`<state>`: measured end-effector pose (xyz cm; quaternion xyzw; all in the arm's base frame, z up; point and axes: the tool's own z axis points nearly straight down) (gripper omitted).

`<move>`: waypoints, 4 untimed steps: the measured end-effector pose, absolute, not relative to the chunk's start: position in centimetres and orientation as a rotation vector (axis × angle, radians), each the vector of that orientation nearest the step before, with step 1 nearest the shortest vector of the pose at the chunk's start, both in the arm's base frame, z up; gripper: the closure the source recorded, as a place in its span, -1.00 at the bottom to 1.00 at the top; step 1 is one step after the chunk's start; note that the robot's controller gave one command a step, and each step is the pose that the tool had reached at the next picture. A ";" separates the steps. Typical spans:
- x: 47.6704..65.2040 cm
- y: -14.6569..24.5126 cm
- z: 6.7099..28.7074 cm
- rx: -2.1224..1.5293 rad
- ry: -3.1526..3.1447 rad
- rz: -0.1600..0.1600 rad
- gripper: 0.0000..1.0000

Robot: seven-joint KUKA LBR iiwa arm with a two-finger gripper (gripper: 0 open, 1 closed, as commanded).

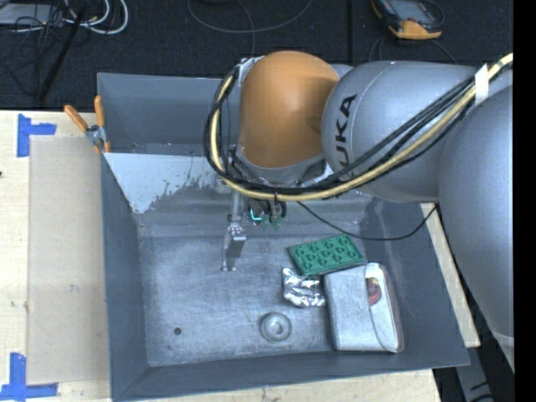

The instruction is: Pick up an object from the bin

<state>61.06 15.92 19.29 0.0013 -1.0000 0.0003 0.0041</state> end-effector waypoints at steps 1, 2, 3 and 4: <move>56.4 -0.8 15.3 -0.078 -3.135 0.004 -1.00; 59.8 -3.3 7.2 -0.398 -3.111 -0.005 -1.00; 60.1 -3.2 7.8 -0.400 -3.118 -0.009 1.00; 60.1 -3.4 7.4 -0.404 -3.129 -0.004 -1.00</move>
Offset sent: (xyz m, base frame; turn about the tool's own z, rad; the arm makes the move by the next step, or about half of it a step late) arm -0.0453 -0.1619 -0.0375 0.0443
